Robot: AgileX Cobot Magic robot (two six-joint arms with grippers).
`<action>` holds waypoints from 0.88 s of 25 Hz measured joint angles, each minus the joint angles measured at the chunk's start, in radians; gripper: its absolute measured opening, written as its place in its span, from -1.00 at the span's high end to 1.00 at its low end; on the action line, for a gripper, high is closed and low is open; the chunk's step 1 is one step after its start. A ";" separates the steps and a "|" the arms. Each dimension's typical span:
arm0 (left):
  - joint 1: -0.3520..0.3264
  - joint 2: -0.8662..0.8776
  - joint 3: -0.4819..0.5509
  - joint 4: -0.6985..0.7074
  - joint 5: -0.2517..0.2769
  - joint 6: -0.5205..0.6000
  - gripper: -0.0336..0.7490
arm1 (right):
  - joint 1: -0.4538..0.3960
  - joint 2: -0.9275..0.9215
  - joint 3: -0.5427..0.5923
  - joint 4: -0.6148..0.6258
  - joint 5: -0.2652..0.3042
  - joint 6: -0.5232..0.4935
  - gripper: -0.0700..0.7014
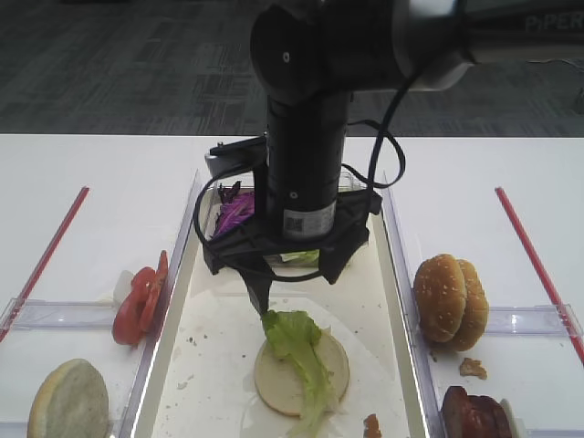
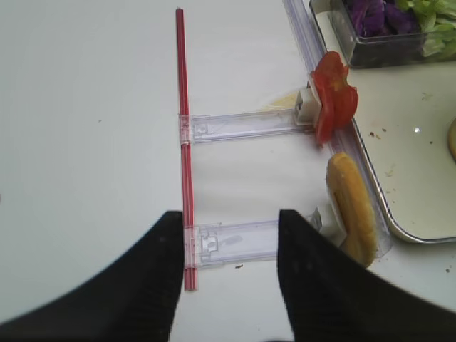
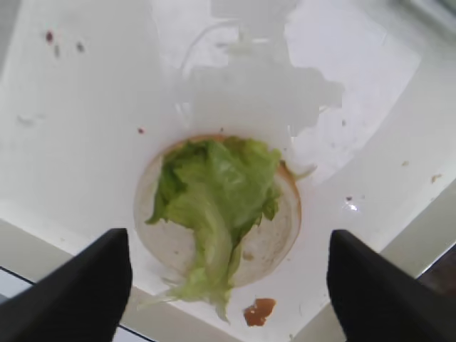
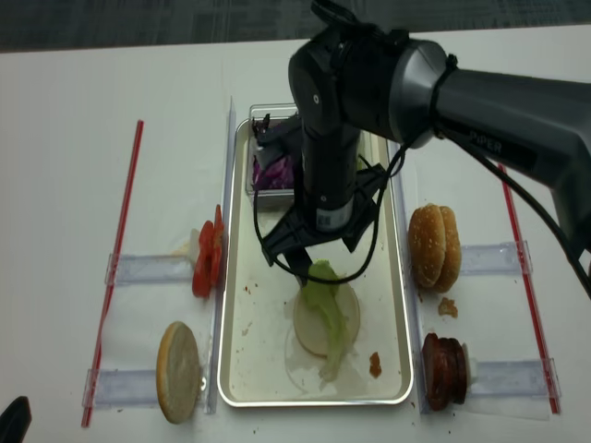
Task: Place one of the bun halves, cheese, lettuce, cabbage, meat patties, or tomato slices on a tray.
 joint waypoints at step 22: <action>0.000 0.000 0.000 0.000 0.000 0.000 0.16 | -0.111 -0.032 -0.147 -0.011 0.016 0.029 -0.32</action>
